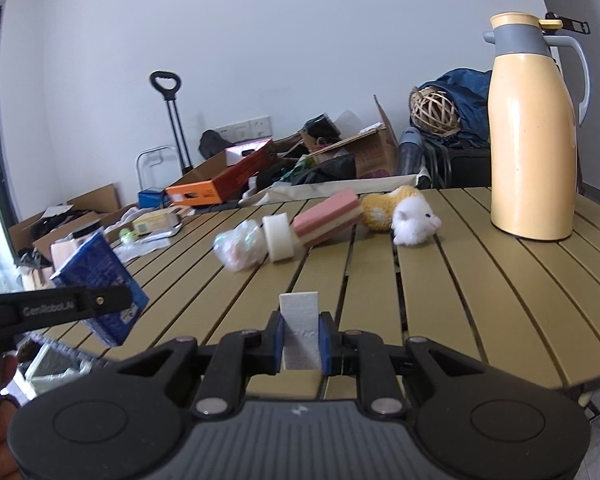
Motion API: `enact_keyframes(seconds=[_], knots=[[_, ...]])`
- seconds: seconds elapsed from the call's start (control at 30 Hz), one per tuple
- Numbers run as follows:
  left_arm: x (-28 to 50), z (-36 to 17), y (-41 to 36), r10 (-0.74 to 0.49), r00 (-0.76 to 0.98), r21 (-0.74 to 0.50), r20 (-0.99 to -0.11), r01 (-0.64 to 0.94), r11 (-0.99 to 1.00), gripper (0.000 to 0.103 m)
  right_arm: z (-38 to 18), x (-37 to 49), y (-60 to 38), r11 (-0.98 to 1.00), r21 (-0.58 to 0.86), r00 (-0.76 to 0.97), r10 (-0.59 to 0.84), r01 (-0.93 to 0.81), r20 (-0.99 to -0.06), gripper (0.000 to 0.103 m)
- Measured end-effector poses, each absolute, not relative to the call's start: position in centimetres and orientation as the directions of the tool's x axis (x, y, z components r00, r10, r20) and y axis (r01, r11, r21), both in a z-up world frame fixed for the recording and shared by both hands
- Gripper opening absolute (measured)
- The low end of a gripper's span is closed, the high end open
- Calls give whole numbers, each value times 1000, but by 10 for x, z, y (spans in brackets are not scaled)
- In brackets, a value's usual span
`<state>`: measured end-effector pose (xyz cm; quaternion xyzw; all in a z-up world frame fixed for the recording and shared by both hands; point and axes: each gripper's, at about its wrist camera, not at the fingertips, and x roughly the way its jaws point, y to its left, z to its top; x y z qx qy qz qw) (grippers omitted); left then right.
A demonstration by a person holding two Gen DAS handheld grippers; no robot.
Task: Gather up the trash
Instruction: 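Grasp the white eraser with the right tool while the left tool lifts the blue box, then carry the blue box and white eraser down over the black bin with both tools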
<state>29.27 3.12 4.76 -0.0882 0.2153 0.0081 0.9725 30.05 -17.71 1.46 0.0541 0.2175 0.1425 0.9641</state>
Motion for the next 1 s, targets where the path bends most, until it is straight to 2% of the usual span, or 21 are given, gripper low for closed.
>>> enact_keyframes(seconds=[0.3, 1.0], knots=[[250, 34, 26, -41, 894, -138, -445, -23, 990, 24, -4, 256, -176, 941, 171, 831, 338, -292, -441, 17], [189, -31, 15, -27, 806, -5, -591, 30, 1000, 24, -64, 210, -182, 951, 150, 713, 302, -270, -633, 17]])
